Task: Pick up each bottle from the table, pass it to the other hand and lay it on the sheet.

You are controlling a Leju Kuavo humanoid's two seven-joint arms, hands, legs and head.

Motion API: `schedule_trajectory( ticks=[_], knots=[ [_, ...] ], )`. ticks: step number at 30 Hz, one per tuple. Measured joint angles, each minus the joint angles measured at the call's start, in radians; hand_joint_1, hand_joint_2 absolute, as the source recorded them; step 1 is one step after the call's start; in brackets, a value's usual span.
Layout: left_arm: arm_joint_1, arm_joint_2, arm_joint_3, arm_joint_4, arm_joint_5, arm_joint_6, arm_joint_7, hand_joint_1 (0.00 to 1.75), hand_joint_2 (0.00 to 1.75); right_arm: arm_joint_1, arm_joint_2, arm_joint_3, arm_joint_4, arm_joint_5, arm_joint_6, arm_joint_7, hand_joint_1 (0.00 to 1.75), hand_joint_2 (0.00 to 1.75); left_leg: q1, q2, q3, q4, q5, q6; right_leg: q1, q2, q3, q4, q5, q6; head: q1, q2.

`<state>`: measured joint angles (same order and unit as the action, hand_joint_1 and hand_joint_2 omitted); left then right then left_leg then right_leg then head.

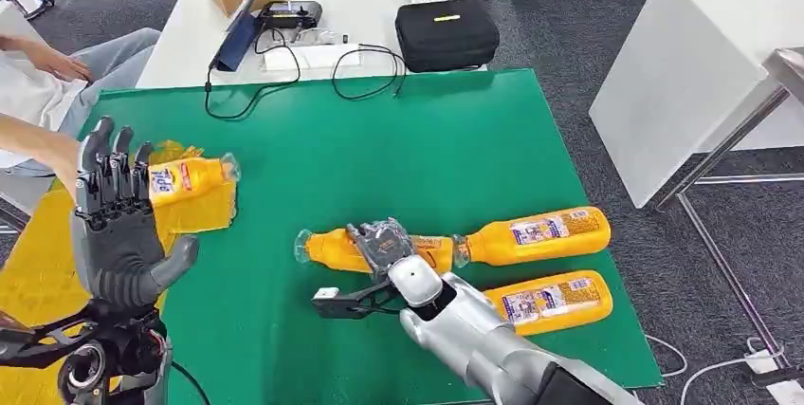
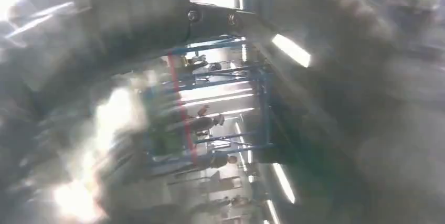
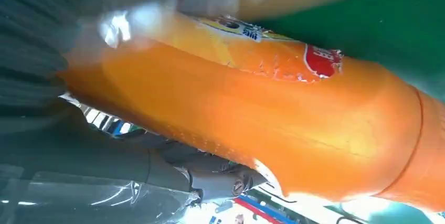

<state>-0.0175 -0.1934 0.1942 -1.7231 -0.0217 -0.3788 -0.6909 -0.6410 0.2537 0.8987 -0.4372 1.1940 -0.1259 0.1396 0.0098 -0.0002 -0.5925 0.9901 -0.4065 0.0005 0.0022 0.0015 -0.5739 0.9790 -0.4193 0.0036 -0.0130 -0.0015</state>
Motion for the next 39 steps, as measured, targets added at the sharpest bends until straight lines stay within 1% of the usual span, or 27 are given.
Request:
schedule_trajectory(
  ticks=[4, 9, 17, 18, 19, 22, 24, 39],
  knots=[
    [0.000, -0.002, 0.000, 0.000, 0.000, 0.000, 0.000, 0.00, 1.75, 0.000, -0.003, -0.009, 0.000, 0.000, -0.007, 0.001, 1.75, 1.75, 0.000, 0.000, -0.001, 0.000, 0.000, 0.000, 0.000, 0.000, -0.001, 0.000, 0.000, 0.000, 0.000, 0.000],
    [0.002, -0.005, 0.000, 0.000, -0.004, 0.002, 0.004, 0.00, 1.75, 0.011, -0.008, -0.043, -0.006, -0.003, -0.075, 0.015, 1.75, 1.75, 0.000, 0.000, -0.002, 0.000, 0.000, 0.000, 0.000, 0.000, -0.002, 0.000, 0.000, 0.000, 0.000, 0.000],
    [0.002, -0.005, 0.000, 0.000, -0.004, 0.002, 0.004, 0.00, 1.75, 0.013, -0.009, -0.045, -0.007, -0.003, -0.077, 0.015, 1.75, 1.75, 0.000, 0.000, -0.002, 0.000, 0.000, 0.000, 0.000, 0.000, -0.002, 0.000, 0.000, 0.000, 0.000, 0.000],
    [0.003, -0.005, 0.000, 0.000, -0.004, 0.002, 0.004, 0.00, 1.75, 0.015, -0.010, -0.049, -0.009, -0.003, -0.080, 0.015, 0.72, 1.75, 0.000, 0.000, -0.002, 0.000, 0.000, 0.000, 0.000, 0.000, -0.002, 0.000, 0.000, 0.000, 0.000, 0.000],
    [0.004, -0.006, 0.000, 0.000, -0.005, 0.002, 0.005, 0.00, 1.75, 0.020, -0.012, -0.058, -0.014, -0.003, -0.086, 0.015, 0.00, 1.75, 0.000, 0.000, -0.003, 0.000, 0.000, 0.000, 0.000, 0.000, -0.002, 0.000, 0.000, 0.000, 0.000, 0.000],
    [0.007, -0.008, 0.000, 0.000, -0.008, 0.007, 0.006, 0.00, 1.75, 0.043, -0.016, -0.100, -0.034, 0.001, -0.091, 0.012, 0.00, 1.75, 0.000, 0.000, -0.004, 0.000, 0.000, 0.000, 0.000, 0.000, -0.003, 0.000, 0.000, 0.000, 0.000, 0.000],
    [0.006, -0.011, -0.011, 0.009, -0.069, 0.067, 0.000, 0.00, 1.75, 0.055, -0.013, -0.184, -0.037, 0.015, -0.026, -0.033, 0.00, 1.75, 0.000, 0.000, -0.004, 0.000, 0.000, 0.000, 0.000, 0.000, -0.004, 0.000, 0.000, 0.000, 0.000, 0.000],
    [0.014, -0.014, -0.020, 0.012, -0.077, 0.083, 0.002, 0.00, 1.75, 0.090, -0.005, -0.286, -0.046, 0.021, -0.069, -0.024, 0.00, 1.75, 0.000, 0.000, -0.004, 0.000, 0.000, 0.000, 0.000, 0.000, -0.003, 0.000, 0.000, 0.000, 0.000, 0.000]
  ],
)
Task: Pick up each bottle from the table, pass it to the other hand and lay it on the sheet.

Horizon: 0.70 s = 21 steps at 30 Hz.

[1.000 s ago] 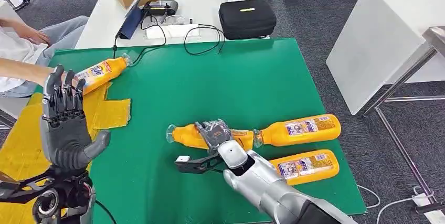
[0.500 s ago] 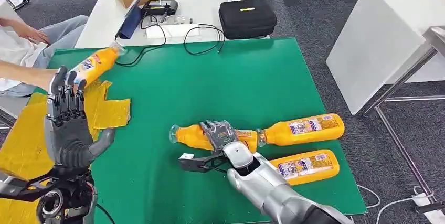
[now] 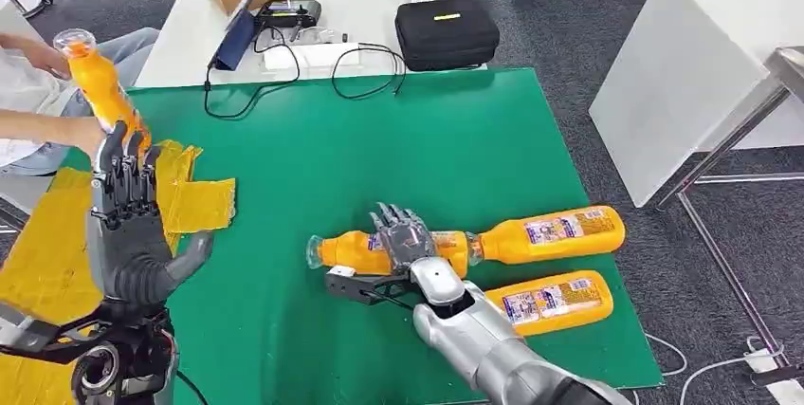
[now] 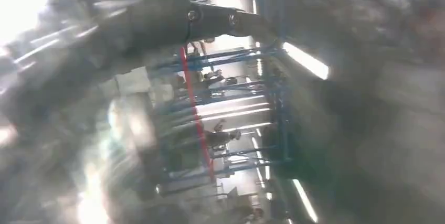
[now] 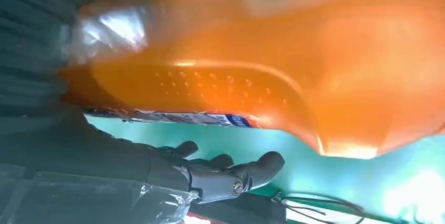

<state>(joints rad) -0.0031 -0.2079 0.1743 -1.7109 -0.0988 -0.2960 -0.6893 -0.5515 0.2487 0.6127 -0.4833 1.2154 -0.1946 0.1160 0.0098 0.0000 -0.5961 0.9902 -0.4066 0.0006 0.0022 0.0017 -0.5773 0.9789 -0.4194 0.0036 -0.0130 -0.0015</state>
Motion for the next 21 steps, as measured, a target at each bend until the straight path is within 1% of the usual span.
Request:
schedule_trajectory(
  ticks=[17, 18, 19, 21],
  knots=[
    [0.004, 0.000, 0.001, 0.000, 0.000, 0.000, 0.004, 0.00, 1.75, 0.018, -0.001, -0.034, -0.018, 0.009, -0.002, 0.007, 0.00, 1.75, 0.000, 0.000, 0.000, 0.000, 0.000, 0.000, 0.000, 0.000, 0.000, 0.000, 0.000, 0.000, 0.000, 0.000],
    [0.004, 0.000, 0.001, 0.000, 0.000, 0.000, 0.004, 0.00, 1.75, 0.020, -0.002, -0.038, -0.020, 0.012, -0.002, 0.008, 1.12, 1.75, 0.000, 0.000, 0.000, 0.000, 0.000, 0.000, 0.000, 0.000, 0.000, 0.000, 0.000, 0.000, 0.000, 0.000],
    [0.005, 0.000, 0.001, 0.000, 0.000, 0.000, 0.005, 0.00, 1.75, 0.021, -0.003, -0.043, -0.021, 0.013, 0.000, 0.010, 1.75, 1.75, 0.000, 0.000, 0.000, 0.000, 0.000, 0.000, 0.000, 0.000, 0.000, 0.000, 0.000, 0.000, 0.000, 0.000],
    [0.005, 0.000, 0.002, 0.001, 0.000, 0.000, 0.007, 0.00, 1.75, 0.021, -0.004, -0.051, -0.021, 0.022, 0.017, 0.017, 1.75, 1.75, 0.000, 0.000, 0.000, 0.000, 0.000, 0.000, 0.000, 0.000, 0.000, 0.000, 0.000, 0.000, 0.000, 0.000]
  ],
)
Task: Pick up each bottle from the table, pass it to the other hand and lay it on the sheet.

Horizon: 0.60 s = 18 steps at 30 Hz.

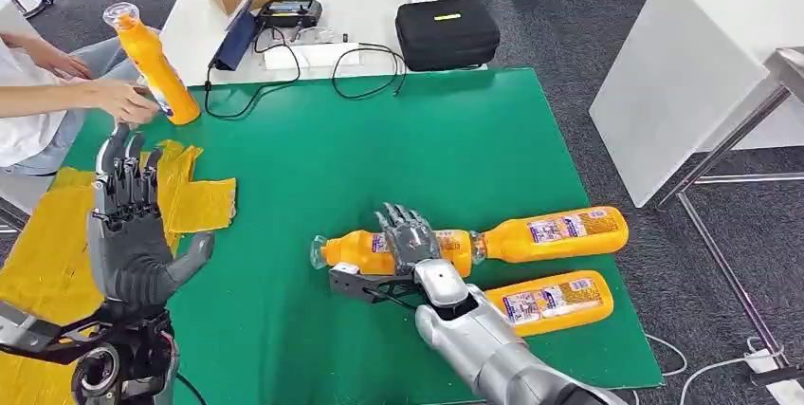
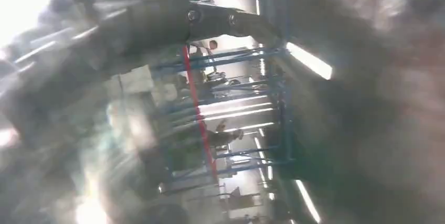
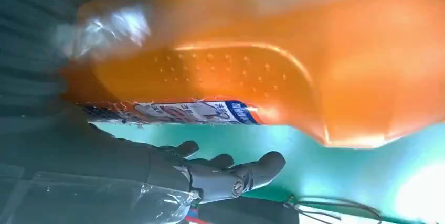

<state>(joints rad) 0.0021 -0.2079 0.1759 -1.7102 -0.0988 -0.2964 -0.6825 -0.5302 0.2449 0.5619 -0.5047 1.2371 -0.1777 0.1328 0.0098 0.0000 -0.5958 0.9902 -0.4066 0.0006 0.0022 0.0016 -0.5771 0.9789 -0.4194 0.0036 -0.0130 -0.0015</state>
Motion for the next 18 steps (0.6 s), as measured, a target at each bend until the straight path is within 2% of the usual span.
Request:
schedule_trajectory(
  ticks=[7, 18],
  knots=[
    [0.000, 0.000, 0.000, 0.014, -0.002, 0.000, 0.006, 0.00, 1.75, 0.001, -0.006, -0.026, 0.000, 0.002, 0.016, -0.012, 1.75, 1.75, 0.000, 0.000, 0.001, 0.000, 0.000, 0.000, 0.000, 0.000, 0.001, 0.000, 0.000, 0.000, 0.000, 0.000],
    [0.000, -0.002, -0.001, 0.016, -0.003, 0.012, 0.008, 0.00, 1.75, 0.023, -0.007, -0.079, -0.016, -0.034, -0.054, -0.051, 1.75, 1.75, 0.000, -0.001, 0.000, 0.000, 0.000, 0.001, 0.000, -0.001, 0.001, 0.000, 0.000, 0.001, 0.000, 0.000]
  ],
)
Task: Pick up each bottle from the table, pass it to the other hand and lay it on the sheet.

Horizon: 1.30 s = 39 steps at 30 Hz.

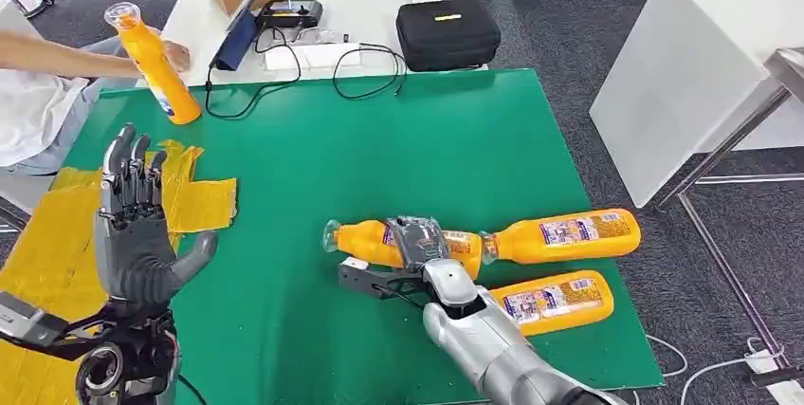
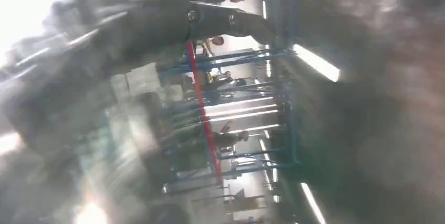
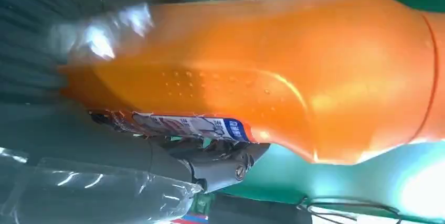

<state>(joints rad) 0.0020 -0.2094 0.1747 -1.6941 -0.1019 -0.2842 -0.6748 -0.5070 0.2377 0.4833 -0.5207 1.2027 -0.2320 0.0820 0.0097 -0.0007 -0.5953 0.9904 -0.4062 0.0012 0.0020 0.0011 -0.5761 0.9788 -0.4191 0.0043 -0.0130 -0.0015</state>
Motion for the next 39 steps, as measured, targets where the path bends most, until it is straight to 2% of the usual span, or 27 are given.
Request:
schedule_trajectory(
  ticks=[4, 8, 17, 22, 25, 31, 35, 39],
  knots=[
    [0.000, 0.000, -0.001, 0.000, -0.002, 0.006, 0.000, 0.00, 1.75, 0.033, 0.000, -0.053, -0.056, -0.097, -0.070, -0.113, 1.75, 1.75, 0.000, 0.001, 0.000, 0.000, 0.000, 0.000, 0.000, 0.001, 0.000, 0.000, 0.000, 0.000, 0.000, 0.000],
    [0.010, 0.000, -0.015, 0.000, 0.000, 0.018, -0.007, 0.00, 1.75, 0.126, 0.009, -0.109, -0.192, -0.233, -0.149, -0.303, 1.75, 1.75, 0.000, 0.001, -0.001, 0.000, 0.000, 0.000, 0.000, 0.001, -0.001, 0.000, 0.000, 0.000, 0.000, 0.000],
    [0.030, 0.000, -0.031, 0.000, 0.001, 0.021, -0.014, 0.00, 1.75, 0.221, 0.018, -0.146, -0.340, -0.254, -0.151, -0.323, 1.75, 1.75, 0.000, 0.001, -0.004, 0.000, 0.000, 0.000, 0.000, 0.000, -0.004, 0.000, 0.000, 0.000, 0.000, 0.000],
    [0.047, 0.000, -0.034, 0.000, -0.021, 0.044, -0.023, 0.00, 1.75, 0.277, 0.042, -0.166, -0.443, -0.441, -0.222, -0.506, 1.75, 1.75, 0.000, 0.001, -0.005, 0.000, 0.000, 0.000, 0.000, 0.000, -0.006, 0.000, 0.000, 0.000, 0.000, 0.000],
    [0.048, 0.000, -0.047, 0.000, -0.087, 0.090, -0.008, 0.00, 1.75, 0.316, 0.054, -0.176, -0.544, -0.544, -0.227, -0.547, 1.75, 1.75, 0.000, 0.000, -0.006, 0.000, 0.000, 0.000, 0.000, 0.000, -0.007, 0.000, 0.000, 0.000, 0.000, 0.000],
    [0.022, 0.001, -0.141, 0.021, -0.234, 0.156, 0.124, 0.00, 1.75, 0.371, 0.056, -0.241, -0.689, -0.684, -0.168, -0.572, 1.75, 1.75, 0.000, -0.001, -0.007, 0.000, 0.000, 0.000, 0.000, 0.000, -0.007, 0.000, 0.000, 0.000, 0.000, 0.000],
    [-0.014, 0.004, -0.246, 0.049, -0.270, 0.186, 0.192, 0.00, 1.75, 0.394, 0.056, -0.283, -0.732, -0.697, -0.134, -0.587, 1.75, 1.75, -0.001, -0.001, -0.007, 0.000, 0.000, 0.000, -0.002, 0.000, -0.007, 0.000, 0.000, 0.001, 0.000, 0.000],
    [-0.032, 0.010, -0.308, 0.066, -0.272, 0.194, 0.208, 0.00, 1.75, 0.404, 0.056, -0.301, -0.751, -0.700, -0.124, -0.590, 1.75, 1.75, -0.001, -0.001, -0.007, 0.000, 0.000, 0.000, -0.002, 0.000, -0.007, 0.000, 0.000, 0.001, 0.000, 0.000]
  ],
)
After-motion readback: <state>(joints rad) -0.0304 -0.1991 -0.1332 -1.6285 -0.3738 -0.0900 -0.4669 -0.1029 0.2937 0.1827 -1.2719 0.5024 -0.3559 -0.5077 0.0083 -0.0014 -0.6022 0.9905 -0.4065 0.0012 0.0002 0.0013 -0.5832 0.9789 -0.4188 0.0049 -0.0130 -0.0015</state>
